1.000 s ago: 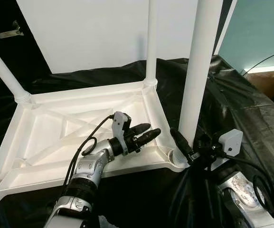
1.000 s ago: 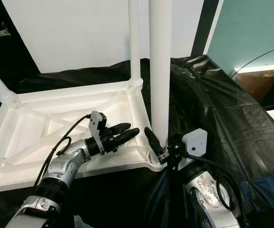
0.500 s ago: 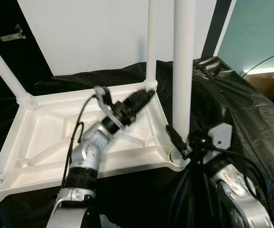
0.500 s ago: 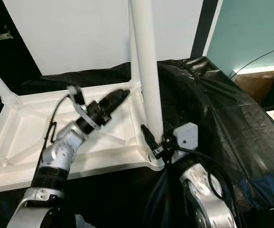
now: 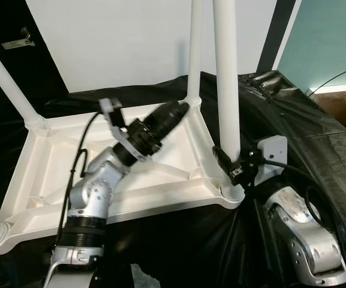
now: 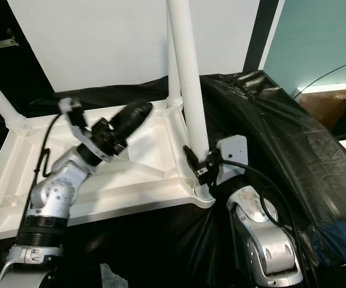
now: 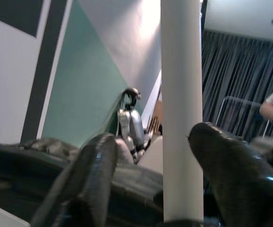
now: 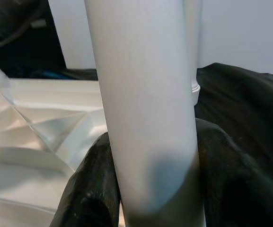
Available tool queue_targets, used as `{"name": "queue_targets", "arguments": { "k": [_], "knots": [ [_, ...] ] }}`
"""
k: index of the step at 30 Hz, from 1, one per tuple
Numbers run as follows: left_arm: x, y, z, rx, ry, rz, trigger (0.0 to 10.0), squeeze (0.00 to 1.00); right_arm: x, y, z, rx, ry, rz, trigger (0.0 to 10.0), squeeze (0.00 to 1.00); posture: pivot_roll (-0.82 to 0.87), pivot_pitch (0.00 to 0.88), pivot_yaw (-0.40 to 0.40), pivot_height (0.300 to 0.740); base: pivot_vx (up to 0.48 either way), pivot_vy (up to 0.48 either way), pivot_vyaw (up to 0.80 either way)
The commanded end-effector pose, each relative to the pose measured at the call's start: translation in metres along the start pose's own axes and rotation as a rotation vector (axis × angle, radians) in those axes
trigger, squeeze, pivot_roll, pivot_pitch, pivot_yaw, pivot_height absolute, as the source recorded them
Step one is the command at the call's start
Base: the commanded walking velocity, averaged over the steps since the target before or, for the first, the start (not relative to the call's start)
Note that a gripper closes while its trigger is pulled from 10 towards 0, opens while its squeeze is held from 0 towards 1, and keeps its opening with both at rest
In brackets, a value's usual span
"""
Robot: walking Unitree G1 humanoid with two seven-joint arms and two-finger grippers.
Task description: Building children table
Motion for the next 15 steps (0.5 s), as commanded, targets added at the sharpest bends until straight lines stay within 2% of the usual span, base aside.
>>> {"name": "queue_targets", "arguments": {
  "k": [1,2,3,5,6,7,15],
  "knots": [
    [0.001,-0.018,-0.006,-0.240,0.033,-0.042,10.0,1.00,-0.009,-0.007,0.002,-0.027,0.064,0.038,10.0,0.00,-0.18,0.012,0.039,0.740,0.000,0.000,0.00],
    [0.001,-0.018,-0.006,-0.240,0.033,-0.042,10.0,1.00,-0.009,-0.007,0.002,-0.027,0.064,0.038,10.0,0.00,-0.18,0.012,0.039,0.740,0.000,0.000,0.00],
    [0.004,-0.016,-0.012,-0.210,0.016,-0.051,10.0,0.84,-0.010,-0.005,0.002,-0.018,0.073,0.041,10.0,0.00,-0.18,0.013,0.039,0.740,0.000,0.000,0.00],
    [0.004,-0.016,-0.012,-0.210,0.016,-0.051,10.0,0.84,-0.010,-0.005,0.002,-0.018,0.073,0.041,10.0,0.00,-0.18,0.013,0.039,0.740,0.000,0.000,0.00],
    [0.006,-0.015,-0.016,-0.190,0.004,-0.057,10.0,0.34,-0.010,-0.003,0.001,-0.012,0.080,0.043,10.0,0.00,-0.18,0.013,0.039,0.740,0.000,0.000,0.00],
    [0.012,-0.016,-0.022,-0.184,-0.023,-0.049,10.0,0.00,-0.012,-0.001,0.001,-0.001,0.095,0.051,10.0,0.00,-0.18,0.013,0.039,0.740,0.000,0.000,0.00],
    [0.020,-0.011,-0.038,-0.133,-0.049,-0.049,10.0,0.00,-0.015,0.003,0.000,0.032,0.129,0.111,10.0,0.00,-0.18,0.011,0.041,0.740,0.000,0.000,0.00]
  ]
}}
Point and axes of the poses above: a point about 5 cm out from each wrist's last joint towards the gripper, its own z axis pointing back from the gripper into the wrist, its own x axis along the axis of the wrist's last joint, y = z × x, the point moved 3 cm from there along -z, pointing out of the wrist towards the gripper, and after that the axes turned 4 degrees about z, right-handed, at the moved point
